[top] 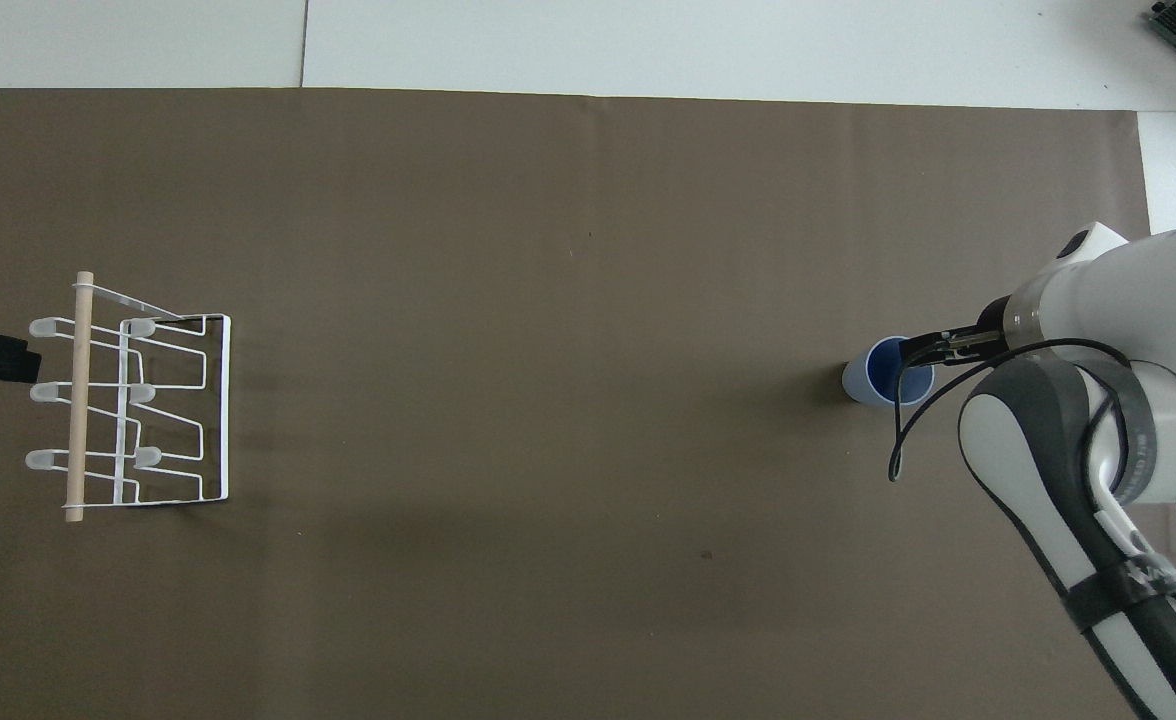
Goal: Hang cup on cup holder
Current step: 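Reach the right gripper down to the blue cup rim and grasp it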
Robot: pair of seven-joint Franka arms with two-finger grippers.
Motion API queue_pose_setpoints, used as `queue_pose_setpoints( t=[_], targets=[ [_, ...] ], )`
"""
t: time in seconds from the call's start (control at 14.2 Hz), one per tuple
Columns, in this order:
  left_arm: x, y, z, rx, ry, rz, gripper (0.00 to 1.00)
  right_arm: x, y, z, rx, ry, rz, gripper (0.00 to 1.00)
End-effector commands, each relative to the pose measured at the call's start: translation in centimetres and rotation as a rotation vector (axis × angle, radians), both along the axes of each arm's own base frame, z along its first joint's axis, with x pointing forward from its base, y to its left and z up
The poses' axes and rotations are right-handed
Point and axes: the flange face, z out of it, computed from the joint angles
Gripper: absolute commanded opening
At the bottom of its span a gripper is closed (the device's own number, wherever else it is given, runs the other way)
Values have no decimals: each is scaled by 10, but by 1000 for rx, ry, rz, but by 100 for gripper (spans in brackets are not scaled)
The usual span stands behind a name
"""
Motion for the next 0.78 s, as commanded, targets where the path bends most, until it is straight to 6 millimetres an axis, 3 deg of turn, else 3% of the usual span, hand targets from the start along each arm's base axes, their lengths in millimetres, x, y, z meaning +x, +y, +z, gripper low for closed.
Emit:
queue_pose_setpoints(
  t=[0.0, 0.28, 0.49, 0.71],
  targets=[
    [-7, 2, 0, 11, -6, 10, 100, -2, -12, -18, 18, -15, 60, 100],
    [-7, 2, 0, 10, -6, 13, 100, -4, -11, -34, 16, -31, 66, 100],
    [-7, 2, 0, 11, -6, 11, 100, -4, -8, -34, 15, -30, 82, 100],
    [-7, 2, -1, 11, -4, 11, 100, -4, -7, -34, 15, -28, 120, 57]
  ],
)
